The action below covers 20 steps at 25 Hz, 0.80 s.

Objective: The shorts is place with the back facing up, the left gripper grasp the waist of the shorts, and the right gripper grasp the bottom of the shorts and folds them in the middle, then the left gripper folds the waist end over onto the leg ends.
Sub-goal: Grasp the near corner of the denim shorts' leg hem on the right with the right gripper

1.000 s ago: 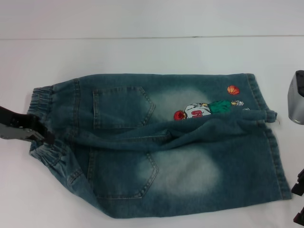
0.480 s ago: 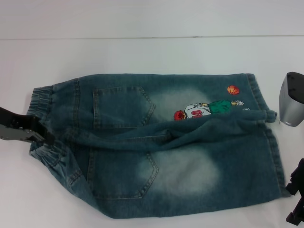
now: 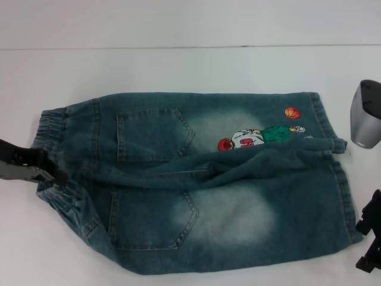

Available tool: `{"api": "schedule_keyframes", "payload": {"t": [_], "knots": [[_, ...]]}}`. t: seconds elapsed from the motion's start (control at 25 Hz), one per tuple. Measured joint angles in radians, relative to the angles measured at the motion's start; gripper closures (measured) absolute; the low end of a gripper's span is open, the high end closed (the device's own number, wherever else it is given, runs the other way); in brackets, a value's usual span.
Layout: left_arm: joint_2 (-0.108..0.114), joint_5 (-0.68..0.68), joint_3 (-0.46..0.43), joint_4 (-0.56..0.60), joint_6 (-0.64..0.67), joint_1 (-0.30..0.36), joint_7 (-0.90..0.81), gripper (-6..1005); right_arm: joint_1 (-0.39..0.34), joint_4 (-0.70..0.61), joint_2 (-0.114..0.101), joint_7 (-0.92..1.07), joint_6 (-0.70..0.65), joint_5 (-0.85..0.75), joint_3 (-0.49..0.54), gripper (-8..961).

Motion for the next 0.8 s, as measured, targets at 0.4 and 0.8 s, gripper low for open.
{"api": "schedule_keyframes", "payload": {"t": [0.4, 0.8], "knots": [[-0.002, -0.006, 0.003, -0.005, 0.001, 0.003, 0.002, 944, 0.014, -0.007, 0.005, -0.002, -0.001, 0.0, -0.004, 23], [-0.002, -0.006, 0.0, -0.007, 0.001, 0.007, 0.004, 944, 0.015, 0.0, 0.022, -0.007, -0.001, -0.001, -0.009, 31]]}}
